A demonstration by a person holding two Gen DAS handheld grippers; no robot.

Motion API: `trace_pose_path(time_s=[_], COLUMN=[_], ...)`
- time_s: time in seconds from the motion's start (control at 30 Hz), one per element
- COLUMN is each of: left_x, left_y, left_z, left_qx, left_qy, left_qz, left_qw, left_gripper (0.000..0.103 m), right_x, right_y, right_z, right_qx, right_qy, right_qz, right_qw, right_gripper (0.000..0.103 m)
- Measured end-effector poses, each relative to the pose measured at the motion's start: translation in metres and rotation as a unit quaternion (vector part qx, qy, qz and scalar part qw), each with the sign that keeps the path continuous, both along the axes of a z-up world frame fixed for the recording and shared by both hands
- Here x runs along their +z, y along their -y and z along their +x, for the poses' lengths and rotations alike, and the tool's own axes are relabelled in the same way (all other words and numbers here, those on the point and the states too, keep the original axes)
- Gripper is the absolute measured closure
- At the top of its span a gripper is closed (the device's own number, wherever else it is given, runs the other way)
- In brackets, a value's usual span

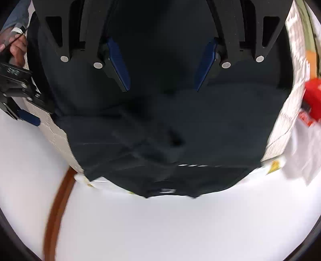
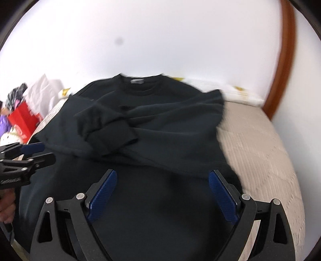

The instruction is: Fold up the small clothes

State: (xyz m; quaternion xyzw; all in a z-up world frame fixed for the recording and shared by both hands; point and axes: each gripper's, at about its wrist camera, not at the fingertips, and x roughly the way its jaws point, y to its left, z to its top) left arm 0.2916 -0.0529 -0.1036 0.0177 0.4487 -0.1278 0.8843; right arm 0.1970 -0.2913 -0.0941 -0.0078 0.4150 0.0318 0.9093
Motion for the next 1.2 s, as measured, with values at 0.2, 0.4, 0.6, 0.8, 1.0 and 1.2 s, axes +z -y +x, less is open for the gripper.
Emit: trace_pose_path(time_s=[0.2, 0.4, 0.6, 0.8, 1.0, 1.2], left_x=[-0.009, -0.034, -0.049, -0.044, 0.008, 0.035], left_y=[0.059, 0.088, 0.101, 0.092, 0.034, -0.058], left_z=[0.030, 0.059, 0.071, 0.079, 0.072, 0.073], left_qx=[-0.044, -0.057, -0.052, -0.023, 0.009, 0.100], left_qy=[0.029, 0.031, 0.042, 0.052, 0.090, 0.104], left_qz=[0.030, 0.078, 0.111, 0.124, 0.082, 0.075], left_qw=[0.9981, 0.9948, 0.9916, 0.9906, 0.9926, 0.9868], left_gripper=[0.039, 0.039, 0.032, 0.083, 0.089, 0.087], right_x=[0.001, -0.012, -0.013, -0.012, -0.008, 0.002], right_y=[0.045, 0.068, 0.079, 0.077, 0.061, 0.042], right_z=[-0.024, -0.042, -0.046, -0.046, -0.043, -0.036], right_qx=[-0.048, -0.066, -0.084, -0.091, -0.076, -0.058], right_qy=[0.025, 0.014, 0.013, 0.009, 0.009, 0.027], right_qz=[0.010, 0.027, 0.038, 0.056, 0.043, 0.031], right_qw=[0.998, 0.997, 0.996, 0.994, 0.996, 0.998], right_gripper=[0.011, 0.011, 0.011, 0.011, 0.012, 0.012])
